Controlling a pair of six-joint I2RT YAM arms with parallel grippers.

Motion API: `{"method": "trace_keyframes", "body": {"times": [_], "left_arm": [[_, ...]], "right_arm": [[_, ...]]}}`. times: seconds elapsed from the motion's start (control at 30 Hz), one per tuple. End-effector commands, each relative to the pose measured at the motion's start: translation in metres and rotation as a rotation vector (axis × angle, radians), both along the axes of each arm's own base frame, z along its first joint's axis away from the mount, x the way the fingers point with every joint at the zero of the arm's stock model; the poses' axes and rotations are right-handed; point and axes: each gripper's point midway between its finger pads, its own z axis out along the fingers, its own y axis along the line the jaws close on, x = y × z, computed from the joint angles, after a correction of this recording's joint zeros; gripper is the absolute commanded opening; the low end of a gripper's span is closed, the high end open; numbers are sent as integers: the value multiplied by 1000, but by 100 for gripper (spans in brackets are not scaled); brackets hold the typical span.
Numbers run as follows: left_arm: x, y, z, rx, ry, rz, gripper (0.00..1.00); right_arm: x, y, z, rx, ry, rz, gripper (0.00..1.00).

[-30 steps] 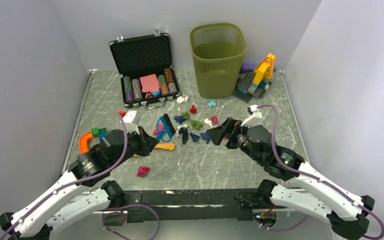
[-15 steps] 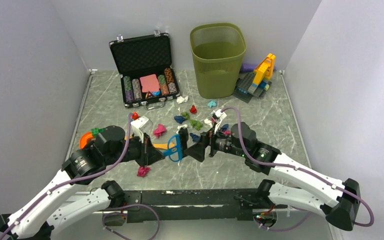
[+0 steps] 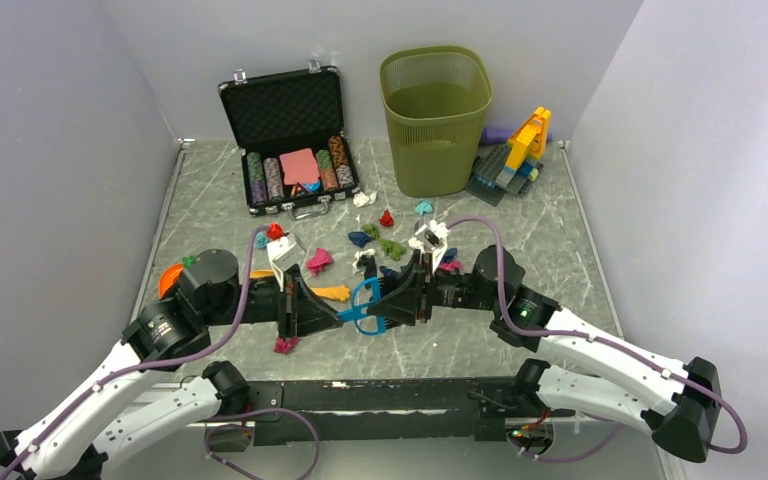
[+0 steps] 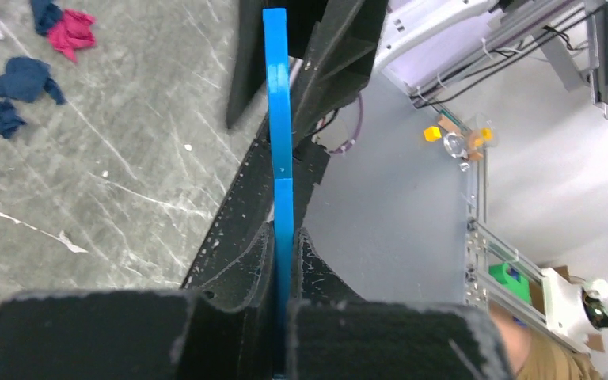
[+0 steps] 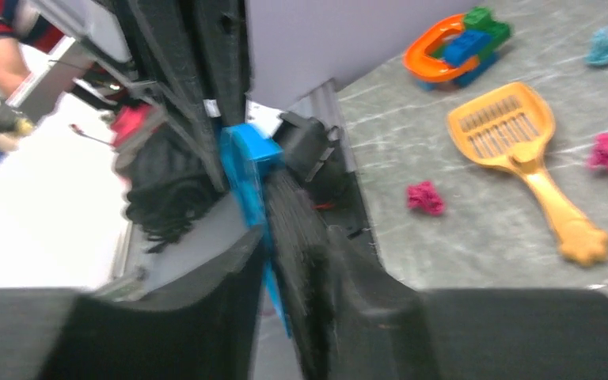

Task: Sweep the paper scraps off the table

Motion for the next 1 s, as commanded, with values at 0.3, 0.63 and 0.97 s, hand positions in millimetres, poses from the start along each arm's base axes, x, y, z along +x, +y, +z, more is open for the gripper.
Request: {"method": "trace_keyframes", "body": {"times": [0.3,0.63,0.97], "left_arm": [[39,-8,28,-209,-19,196,55],[56,-9,42,-337,9,253,51],[56,-9,38,-345,33,245,45]], "right_arm": [[15,-21,39,307,85,-179,0],[26,-21,36,418,170,-218,0],[25,-18,36,409,176,-207,0]]}}
